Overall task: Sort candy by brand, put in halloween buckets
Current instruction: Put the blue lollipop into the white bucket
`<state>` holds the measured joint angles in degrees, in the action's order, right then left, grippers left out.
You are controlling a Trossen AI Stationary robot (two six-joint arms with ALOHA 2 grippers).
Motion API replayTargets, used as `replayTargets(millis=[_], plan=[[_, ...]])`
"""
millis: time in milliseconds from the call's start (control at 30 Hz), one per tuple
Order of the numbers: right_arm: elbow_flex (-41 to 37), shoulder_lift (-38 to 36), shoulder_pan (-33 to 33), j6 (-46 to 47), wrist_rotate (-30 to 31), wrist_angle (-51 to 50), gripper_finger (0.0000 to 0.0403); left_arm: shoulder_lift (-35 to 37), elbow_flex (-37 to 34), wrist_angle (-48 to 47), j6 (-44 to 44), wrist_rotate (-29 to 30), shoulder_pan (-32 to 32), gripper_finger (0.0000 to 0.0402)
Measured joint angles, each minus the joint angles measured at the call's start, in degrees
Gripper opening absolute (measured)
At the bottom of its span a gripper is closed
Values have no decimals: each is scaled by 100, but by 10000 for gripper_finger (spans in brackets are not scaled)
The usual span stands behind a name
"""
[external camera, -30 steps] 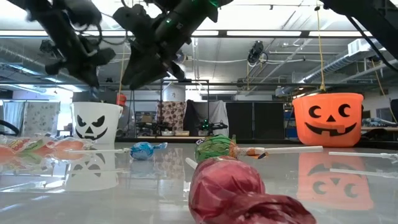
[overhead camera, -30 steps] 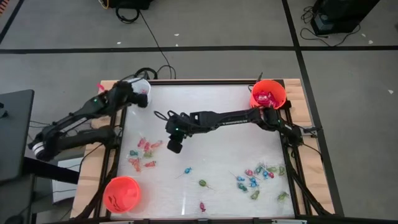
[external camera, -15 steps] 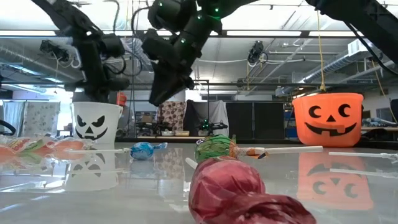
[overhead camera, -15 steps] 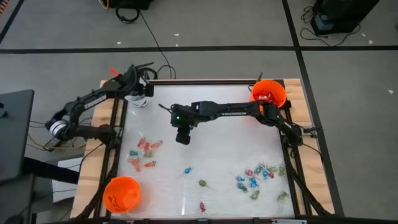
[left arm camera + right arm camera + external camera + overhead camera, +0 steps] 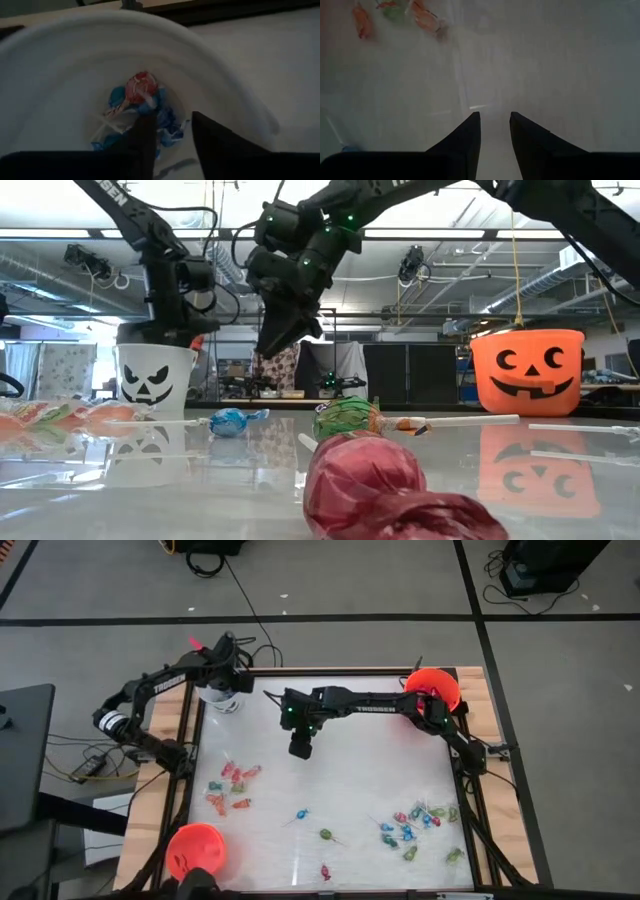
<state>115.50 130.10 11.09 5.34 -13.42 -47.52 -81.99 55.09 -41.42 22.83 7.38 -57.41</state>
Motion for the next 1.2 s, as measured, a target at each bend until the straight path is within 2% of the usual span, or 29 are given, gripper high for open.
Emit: replayTargets(millis=[167, 300, 467, 667, 900, 1067, 1200], plan=[[0, 0, -57, 0, -19, 33, 117, 246, 512, -478, -496, 1, 67, 179], [0, 2, -189, 194, 7, 117, 117, 755, 766, -548, -899, 16, 288, 180], [0, 2, -421, 665, 75, 364, 116, 1668, 742, -538, -1215, -62, 808, 171], [0, 2, -1009, 1110, 710, 441, 116, 2973, 252, -521, -1116, -841, 1711, 167], [0, 2, -1767, 1935, 1358, 593, 116, 4319, -509, -521, -547, -968, 3060, 167], [0, 2, -2134, 2691, 1735, 725, 116, 4756, -956, -378, -279, -967, 3925, 167], [0, 2, -2342, 3238, 1922, 798, 116, 4845, -1315, -50, -179, -985, 4612, 167]])
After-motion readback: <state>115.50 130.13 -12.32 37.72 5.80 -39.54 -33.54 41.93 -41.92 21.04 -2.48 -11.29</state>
